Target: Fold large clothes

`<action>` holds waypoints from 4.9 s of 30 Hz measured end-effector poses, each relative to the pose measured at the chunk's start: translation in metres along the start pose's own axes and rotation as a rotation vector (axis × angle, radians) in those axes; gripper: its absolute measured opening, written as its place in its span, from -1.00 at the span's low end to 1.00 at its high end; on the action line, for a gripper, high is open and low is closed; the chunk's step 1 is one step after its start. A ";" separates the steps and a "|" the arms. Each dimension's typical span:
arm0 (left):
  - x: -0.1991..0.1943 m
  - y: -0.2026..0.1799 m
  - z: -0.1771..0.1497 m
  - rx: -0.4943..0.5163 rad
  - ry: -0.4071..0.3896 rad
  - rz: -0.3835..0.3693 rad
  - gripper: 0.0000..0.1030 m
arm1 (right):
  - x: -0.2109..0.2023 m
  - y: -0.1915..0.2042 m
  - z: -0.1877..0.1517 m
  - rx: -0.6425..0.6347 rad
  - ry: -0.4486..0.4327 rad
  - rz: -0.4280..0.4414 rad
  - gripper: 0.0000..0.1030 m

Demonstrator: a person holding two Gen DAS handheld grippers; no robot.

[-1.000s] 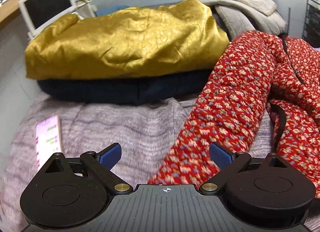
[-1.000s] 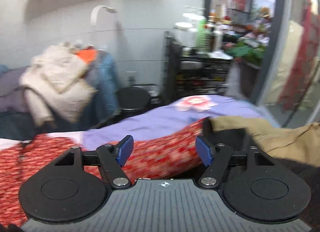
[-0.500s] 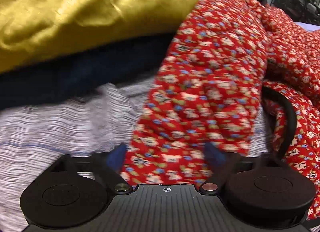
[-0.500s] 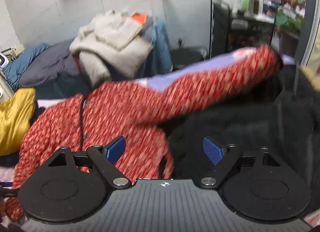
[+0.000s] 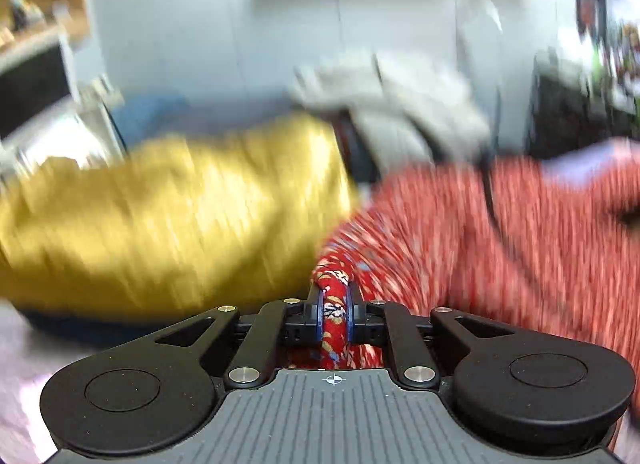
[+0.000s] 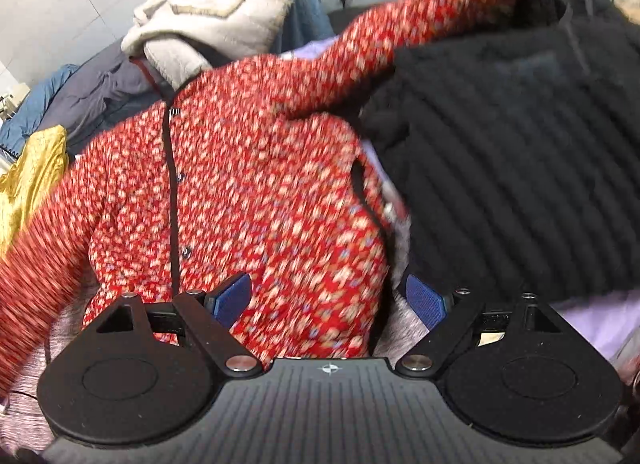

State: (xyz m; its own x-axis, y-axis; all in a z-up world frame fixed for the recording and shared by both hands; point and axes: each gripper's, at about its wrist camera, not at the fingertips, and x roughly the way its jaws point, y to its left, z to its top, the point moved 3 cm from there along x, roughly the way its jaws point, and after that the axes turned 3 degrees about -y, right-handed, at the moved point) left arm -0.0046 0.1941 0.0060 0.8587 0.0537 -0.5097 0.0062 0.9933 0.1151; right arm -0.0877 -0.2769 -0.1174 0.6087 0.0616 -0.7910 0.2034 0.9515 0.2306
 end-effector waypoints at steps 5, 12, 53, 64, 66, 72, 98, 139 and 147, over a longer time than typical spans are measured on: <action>0.022 0.044 0.071 -0.148 -0.160 0.139 -0.41 | 0.011 0.020 -0.010 -0.005 0.024 0.039 0.68; 0.093 0.091 0.084 -0.140 -0.073 0.307 -0.17 | 0.004 0.037 -0.024 -0.019 0.008 0.077 0.68; 0.057 -0.144 -0.131 0.313 0.324 -0.419 0.90 | 0.040 0.025 -0.015 -0.294 -0.083 0.107 -0.70; 0.052 -0.094 0.005 -0.034 0.141 -0.291 0.18 | -0.058 0.048 0.082 -0.182 -0.270 0.212 -0.82; 0.049 -0.078 0.014 -0.071 0.143 -0.267 0.11 | -0.082 0.045 0.087 -0.228 -0.307 0.190 -0.82; 0.052 -0.064 -0.041 -0.100 0.261 -0.312 0.79 | -0.047 0.010 0.052 -0.337 -0.159 -0.009 -0.53; 0.031 -0.124 -0.161 0.259 0.318 -0.335 1.00 | 0.053 -0.023 -0.055 -0.577 0.027 -0.168 -0.23; -0.021 -0.033 -0.143 0.115 0.369 -0.188 1.00 | -0.033 -0.074 -0.053 -0.243 0.130 -0.144 0.12; -0.068 -0.002 -0.126 0.263 0.340 -0.100 1.00 | -0.059 -0.099 -0.034 -0.369 0.185 -0.265 0.45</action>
State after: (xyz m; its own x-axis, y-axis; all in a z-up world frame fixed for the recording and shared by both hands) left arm -0.1277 0.2009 -0.0674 0.6295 0.0325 -0.7763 0.2491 0.9379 0.2413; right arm -0.1702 -0.3649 -0.1126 0.4197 -0.1765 -0.8903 0.0271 0.9829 -0.1821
